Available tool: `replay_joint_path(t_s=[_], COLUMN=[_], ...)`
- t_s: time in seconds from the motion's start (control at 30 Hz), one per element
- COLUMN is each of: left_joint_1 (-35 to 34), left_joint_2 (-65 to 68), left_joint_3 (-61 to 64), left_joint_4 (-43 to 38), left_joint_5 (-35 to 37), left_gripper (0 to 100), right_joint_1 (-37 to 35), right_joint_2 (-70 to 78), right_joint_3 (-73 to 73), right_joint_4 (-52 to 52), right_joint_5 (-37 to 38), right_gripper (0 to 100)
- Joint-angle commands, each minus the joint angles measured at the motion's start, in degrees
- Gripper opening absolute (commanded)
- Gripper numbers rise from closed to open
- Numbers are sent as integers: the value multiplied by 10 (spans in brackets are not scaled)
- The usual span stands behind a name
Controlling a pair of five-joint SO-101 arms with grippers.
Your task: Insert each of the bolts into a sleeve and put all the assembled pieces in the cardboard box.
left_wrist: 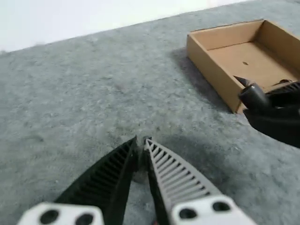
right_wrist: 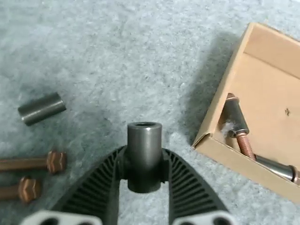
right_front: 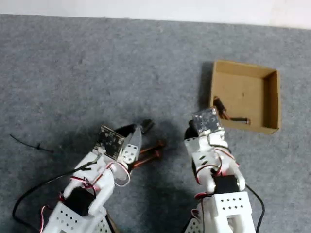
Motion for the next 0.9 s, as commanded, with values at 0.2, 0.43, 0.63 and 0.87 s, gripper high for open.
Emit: replay_joint_path(t_s=[0.2,0.43,0.63,0.87], left_joint_1=[42,51,47,29], left_joint_2=[-1,93,317,532], left_joint_3=[12,-6,-80,-167], left_joint_4=[12,-12,-76,-117], left_joint_5=[-8,-25,-25,-23], left_gripper=[38,38,38,179], right_joint_1=[7,7,7,7], right_joint_2=[-12,-11,-10,-10], right_joint_3=[7,38,40,42], right_joint_4=[-22,-67,-67,-68], right_joint_5=[-6,-6,-6,-4], right_gripper=[5,5,5,5])
